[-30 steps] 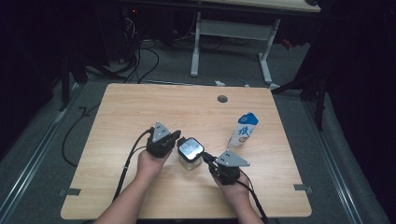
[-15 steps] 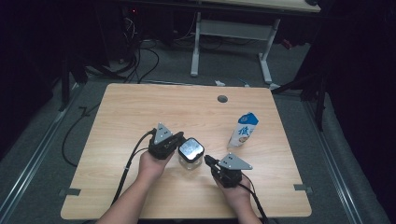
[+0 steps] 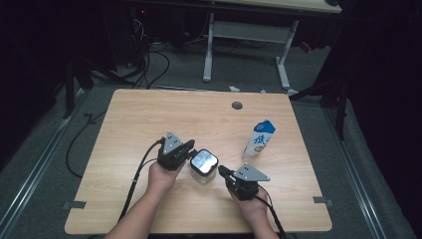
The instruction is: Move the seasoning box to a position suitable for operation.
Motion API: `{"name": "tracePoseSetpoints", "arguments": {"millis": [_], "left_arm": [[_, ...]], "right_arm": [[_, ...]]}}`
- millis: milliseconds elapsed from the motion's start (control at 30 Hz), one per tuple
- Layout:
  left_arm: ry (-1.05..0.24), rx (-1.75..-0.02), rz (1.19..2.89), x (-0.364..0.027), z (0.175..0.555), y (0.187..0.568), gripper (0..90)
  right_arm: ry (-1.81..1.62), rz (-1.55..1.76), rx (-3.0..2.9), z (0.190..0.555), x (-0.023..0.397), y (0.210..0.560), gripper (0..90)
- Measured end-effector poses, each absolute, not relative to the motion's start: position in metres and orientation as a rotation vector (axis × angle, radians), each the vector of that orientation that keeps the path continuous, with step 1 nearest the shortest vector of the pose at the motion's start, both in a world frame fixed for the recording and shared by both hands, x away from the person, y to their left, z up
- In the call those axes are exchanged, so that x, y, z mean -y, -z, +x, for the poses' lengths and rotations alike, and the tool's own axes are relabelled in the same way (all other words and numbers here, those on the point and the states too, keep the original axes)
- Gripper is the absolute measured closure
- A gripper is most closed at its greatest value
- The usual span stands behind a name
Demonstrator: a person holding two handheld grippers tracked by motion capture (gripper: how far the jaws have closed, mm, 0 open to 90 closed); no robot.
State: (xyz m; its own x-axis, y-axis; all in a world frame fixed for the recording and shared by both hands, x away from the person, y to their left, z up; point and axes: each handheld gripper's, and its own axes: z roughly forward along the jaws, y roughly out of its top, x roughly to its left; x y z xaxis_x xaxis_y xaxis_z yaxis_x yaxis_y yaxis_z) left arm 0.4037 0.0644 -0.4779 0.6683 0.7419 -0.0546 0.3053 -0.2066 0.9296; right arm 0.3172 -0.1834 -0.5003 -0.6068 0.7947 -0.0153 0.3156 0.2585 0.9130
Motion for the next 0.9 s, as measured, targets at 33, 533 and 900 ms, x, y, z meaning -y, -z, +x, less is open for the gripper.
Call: {"name": "tracePoseSetpoints", "arguments": {"millis": [33,533,900], "left_arm": [[-0.512,-0.829,1.792,-0.065,0.402,0.475,90.0],[-0.502,-0.808,1.825,-0.064,0.387,0.479,90.0],[-0.497,-0.809,1.815,-0.065,0.388,0.480,90.0]], "right_arm": [[-1.322,1.004,-2.056,0.317,0.183,0.500,86.3],[-1.319,1.012,-2.061,0.314,0.186,0.502,86.1],[-1.325,1.012,-2.064,0.315,0.185,0.502,86.2]]}}
